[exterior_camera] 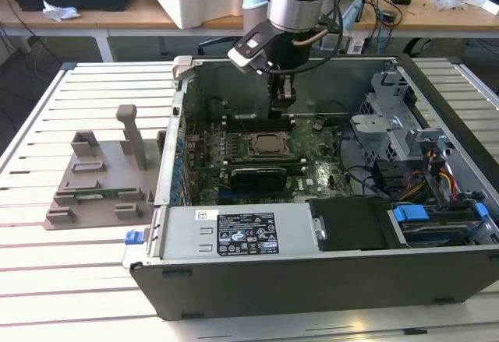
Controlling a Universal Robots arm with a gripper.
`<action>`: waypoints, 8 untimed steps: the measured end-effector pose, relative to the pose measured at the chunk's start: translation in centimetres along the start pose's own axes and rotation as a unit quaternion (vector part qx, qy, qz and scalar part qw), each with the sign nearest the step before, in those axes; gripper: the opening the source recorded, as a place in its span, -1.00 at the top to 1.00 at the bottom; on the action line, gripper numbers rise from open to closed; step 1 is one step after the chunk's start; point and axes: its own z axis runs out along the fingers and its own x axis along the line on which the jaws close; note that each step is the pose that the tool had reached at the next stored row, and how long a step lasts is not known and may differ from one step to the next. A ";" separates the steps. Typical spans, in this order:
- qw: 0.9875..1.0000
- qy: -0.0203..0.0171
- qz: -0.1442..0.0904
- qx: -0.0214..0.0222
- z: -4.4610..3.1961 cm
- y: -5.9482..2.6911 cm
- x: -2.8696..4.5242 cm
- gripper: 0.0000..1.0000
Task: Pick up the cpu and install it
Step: 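Close the cpu cover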
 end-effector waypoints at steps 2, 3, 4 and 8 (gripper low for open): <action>1.000 0.000 0.000 0.000 0.00 0.00 0.00 0.79; 1.000 0.000 0.000 0.000 0.00 0.00 0.00 0.79; 1.000 0.000 0.000 0.000 -0.01 0.00 0.00 0.79; 1.000 0.000 0.000 0.000 -0.01 0.00 0.00 0.79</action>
